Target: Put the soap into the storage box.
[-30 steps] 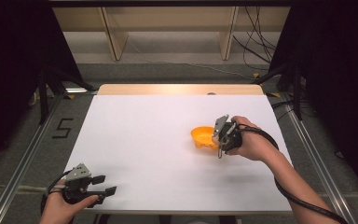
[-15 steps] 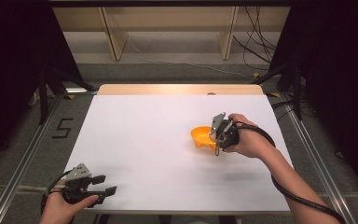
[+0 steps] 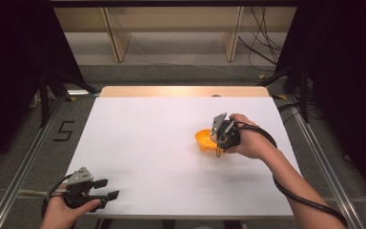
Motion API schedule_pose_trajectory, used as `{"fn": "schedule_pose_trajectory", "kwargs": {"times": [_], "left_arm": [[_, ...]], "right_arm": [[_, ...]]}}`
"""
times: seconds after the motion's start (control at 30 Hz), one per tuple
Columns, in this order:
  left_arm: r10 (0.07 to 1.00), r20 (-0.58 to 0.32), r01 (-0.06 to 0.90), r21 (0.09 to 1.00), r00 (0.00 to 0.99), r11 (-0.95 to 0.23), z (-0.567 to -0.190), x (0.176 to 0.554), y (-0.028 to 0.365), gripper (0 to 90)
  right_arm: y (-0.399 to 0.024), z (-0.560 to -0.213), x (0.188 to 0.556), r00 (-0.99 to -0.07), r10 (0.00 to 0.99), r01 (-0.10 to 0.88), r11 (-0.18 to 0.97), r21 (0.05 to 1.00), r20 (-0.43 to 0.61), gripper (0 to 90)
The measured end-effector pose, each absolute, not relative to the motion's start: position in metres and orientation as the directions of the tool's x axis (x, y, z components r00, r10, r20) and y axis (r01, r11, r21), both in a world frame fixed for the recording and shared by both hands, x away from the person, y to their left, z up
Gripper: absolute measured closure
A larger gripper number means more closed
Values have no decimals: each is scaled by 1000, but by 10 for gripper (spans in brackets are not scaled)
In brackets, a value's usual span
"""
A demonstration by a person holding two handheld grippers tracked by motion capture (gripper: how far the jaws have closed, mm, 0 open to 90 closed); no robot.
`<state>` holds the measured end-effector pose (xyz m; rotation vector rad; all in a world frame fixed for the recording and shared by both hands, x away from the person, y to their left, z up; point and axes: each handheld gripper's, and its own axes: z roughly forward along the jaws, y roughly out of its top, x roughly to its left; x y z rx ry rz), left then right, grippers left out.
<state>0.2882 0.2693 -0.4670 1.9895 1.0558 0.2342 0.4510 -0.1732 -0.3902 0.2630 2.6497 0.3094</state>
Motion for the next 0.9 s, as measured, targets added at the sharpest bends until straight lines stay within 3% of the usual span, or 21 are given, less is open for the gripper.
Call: {"fn": "schedule_pose_trajectory", "kwargs": {"times": [0.5, 0.6, 0.9], "left_arm": [[750, -205, 590, 755, 628, -287, -467, 288, 270, 326], [750, -205, 590, 754, 629, -288, -467, 288, 270, 326], [751, -206, 590, 755, 627, -286, -466, 288, 270, 326]], "right_arm": [[-168, -394, 457, -879, 230, 127, 957, 260, -417, 333], [-167, -395, 461, -883, 190, 84, 963, 256, -429, 333], [-164, -398, 464, -885, 222, 119, 958, 262, -409, 333]]}}
